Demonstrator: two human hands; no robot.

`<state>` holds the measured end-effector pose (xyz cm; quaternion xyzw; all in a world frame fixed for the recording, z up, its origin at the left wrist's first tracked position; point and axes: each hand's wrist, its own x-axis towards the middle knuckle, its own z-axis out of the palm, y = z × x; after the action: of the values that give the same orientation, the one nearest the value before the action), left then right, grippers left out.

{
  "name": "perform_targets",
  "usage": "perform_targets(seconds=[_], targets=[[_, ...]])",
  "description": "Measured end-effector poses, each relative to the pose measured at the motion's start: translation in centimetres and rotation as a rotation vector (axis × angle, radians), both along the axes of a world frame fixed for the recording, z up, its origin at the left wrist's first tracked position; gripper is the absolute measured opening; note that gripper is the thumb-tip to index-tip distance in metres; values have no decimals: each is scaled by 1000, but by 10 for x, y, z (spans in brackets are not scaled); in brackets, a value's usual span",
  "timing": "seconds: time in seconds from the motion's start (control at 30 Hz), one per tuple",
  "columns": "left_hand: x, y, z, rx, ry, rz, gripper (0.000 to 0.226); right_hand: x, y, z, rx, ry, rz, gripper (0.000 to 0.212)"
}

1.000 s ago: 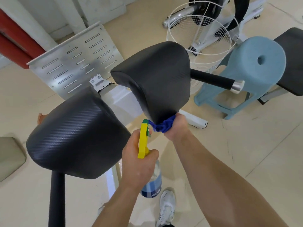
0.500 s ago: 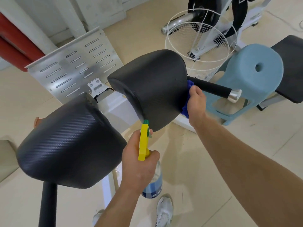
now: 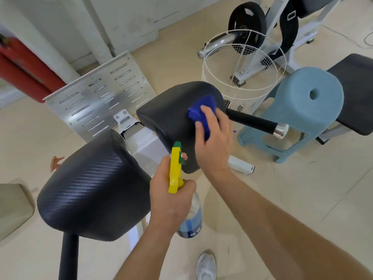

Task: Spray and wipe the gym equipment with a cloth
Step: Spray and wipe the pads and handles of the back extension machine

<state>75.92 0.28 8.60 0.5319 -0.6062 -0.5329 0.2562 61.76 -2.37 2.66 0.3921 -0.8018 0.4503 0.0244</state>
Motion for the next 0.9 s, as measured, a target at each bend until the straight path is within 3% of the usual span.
perform_targets(seconds=[0.13, 0.23, 0.3, 0.4, 0.53, 0.63, 0.7, 0.77, 0.9], targets=[[6, 0, 3, -7, -28, 2, 51, 38, 15, -14, 10, 28, 76, 36], [9, 1, 8, -15, -29, 10, 56, -13, 4, -1, 15, 233, 137, 35], [8, 1, 8, -18, -53, 6, 53, -55, -11, 15, 78, 242, 63, 38], [5, 5, 9, -26, -61, 23, 49, -65, -20, 24, 140, 91, -8, 39], [2, 9, 7, -19, -59, 106, 39, -8, 15, -5, 96, -48, 51, 32], [5, 16, 8, -24, -72, 160, 33, 12, 66, -45, 335, -107, 312, 33], [9, 22, 9, -33, -106, 156, 32, 14, 96, -58, 504, -312, 408, 25], [11, 28, 11, -29, -123, 130, 34, 12, 118, -62, 552, -426, 324, 28], [0, 38, 11, 2, -166, 64, 42, -8, 126, -40, 367, -504, 70, 33]])
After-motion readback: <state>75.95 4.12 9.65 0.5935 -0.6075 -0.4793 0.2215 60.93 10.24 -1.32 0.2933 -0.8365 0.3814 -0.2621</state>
